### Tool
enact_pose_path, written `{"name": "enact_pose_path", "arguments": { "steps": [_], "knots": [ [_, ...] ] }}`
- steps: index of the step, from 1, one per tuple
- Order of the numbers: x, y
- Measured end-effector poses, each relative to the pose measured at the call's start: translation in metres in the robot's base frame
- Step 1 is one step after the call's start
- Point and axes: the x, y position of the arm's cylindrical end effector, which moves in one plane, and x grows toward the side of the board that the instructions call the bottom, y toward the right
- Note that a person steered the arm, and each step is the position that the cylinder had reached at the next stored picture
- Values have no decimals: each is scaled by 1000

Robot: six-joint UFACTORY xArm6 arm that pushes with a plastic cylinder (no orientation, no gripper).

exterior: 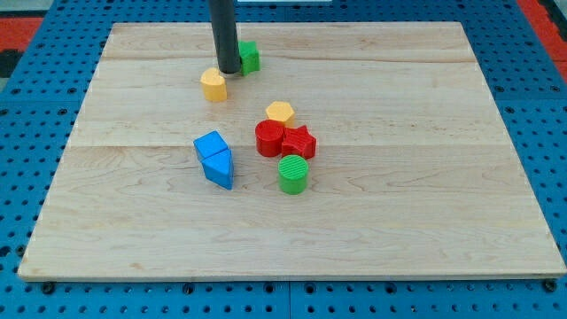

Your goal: Slide green star to the top left of the board

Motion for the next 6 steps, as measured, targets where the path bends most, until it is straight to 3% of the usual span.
{"name": "enact_pose_path", "arguments": {
  "steps": [1,3,4,6],
  "knots": [
    [3,49],
    [-69,31],
    [-70,76],
    [-89,-63]
  ]
}}
